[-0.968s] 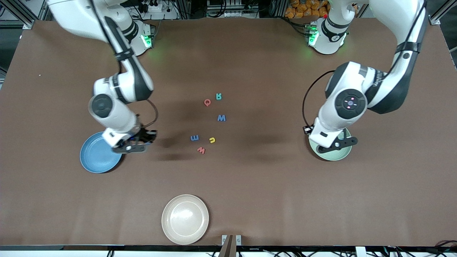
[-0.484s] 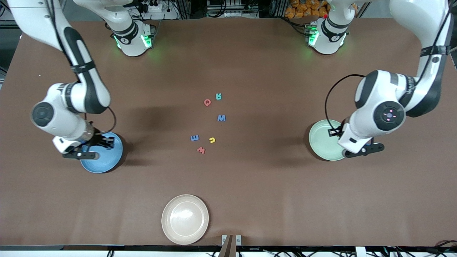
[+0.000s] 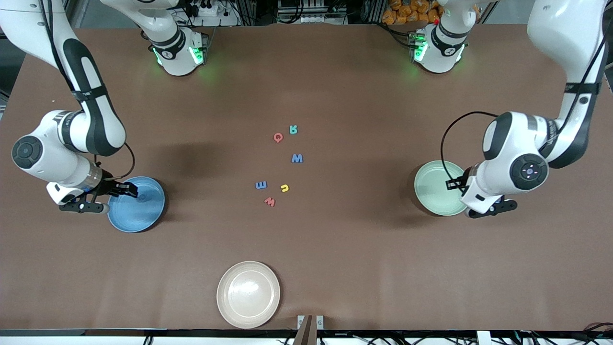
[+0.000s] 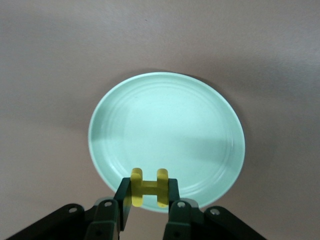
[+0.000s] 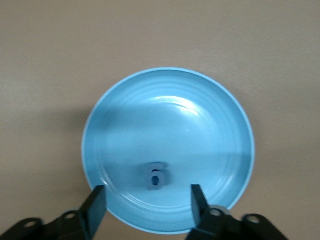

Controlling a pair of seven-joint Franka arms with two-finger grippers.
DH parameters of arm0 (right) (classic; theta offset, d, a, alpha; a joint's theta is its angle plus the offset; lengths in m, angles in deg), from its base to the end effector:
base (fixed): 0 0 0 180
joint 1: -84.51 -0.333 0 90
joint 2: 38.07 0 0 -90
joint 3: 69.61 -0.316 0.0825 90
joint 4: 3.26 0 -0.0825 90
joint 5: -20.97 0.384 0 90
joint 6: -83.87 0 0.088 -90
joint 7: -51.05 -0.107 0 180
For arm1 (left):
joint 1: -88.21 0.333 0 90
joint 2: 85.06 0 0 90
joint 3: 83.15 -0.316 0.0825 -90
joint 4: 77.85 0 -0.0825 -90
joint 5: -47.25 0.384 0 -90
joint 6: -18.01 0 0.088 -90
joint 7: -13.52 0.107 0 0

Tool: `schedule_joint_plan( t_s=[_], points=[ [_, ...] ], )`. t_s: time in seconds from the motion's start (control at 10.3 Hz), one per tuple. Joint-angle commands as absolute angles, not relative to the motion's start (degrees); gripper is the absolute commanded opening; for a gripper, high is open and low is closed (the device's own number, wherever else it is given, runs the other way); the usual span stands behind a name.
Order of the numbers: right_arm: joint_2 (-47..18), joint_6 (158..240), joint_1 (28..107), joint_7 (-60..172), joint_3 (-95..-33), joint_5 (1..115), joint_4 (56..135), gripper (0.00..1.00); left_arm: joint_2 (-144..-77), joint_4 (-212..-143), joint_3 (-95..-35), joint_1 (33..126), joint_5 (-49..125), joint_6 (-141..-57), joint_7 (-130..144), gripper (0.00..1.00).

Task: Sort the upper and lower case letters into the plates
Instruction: 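Carry H to the green plate while the right gripper drops g on blue plate, then move the right gripper over blue m while the left gripper releases H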

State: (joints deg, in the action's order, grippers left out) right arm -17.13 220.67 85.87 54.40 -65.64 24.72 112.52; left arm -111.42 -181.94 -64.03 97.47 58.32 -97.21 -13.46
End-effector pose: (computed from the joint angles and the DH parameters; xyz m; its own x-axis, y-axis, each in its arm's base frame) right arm 0.5991 -0.0541 0.2693 0.9970 -0.0776 0.0035 -0.0775 -0.9968 -0.0200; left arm 0.6133 -0.0824 0.2802 0.9547 0.2154 -0.2054 0.1963 -0.9744 -0.1097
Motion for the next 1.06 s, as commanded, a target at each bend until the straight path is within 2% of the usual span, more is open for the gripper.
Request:
schedule_joint_plan(
  t_s=[0.0, 0.39, 0.58, 0.77, 0.97],
  points=[
    [-17.3, 220.5, 81.7, 46.1, -66.1, 25.5, 112.0, 1.00, -112.7, -184.4, -63.5, 98.2, 57.8, -101.0, -12.5, 0.00],
    [-16.3, 220.5, 71.3, 27.9, -66.1, 25.5, 110.6, 1.00, -115.0, -184.2, -63.5, 99.2, 57.8, -101.9, -12.5, 0.00],
    [-15.1, 220.6, 66.7, 19.4, -66.1, 25.5, 109.7, 1.00, -115.5, -184.1, -63.5, 99.2, 57.8, -102.0, -12.5, 0.18],
    [-13.6, 220.8, 62.5, 11.8, -66.1, 25.6, 108.5, 1.00, -115.5, -184.1, -63.5, 99.2, 57.8, -102.0, -12.5, 0.29],
    [-11.3, 220.6, 59.0, 3.5, -66.1, 25.7, 106.0, 1.00, -115.5, -184.1, -63.5, 99.2, 57.8, -102.0, -12.5, 0.53]
  ],
)
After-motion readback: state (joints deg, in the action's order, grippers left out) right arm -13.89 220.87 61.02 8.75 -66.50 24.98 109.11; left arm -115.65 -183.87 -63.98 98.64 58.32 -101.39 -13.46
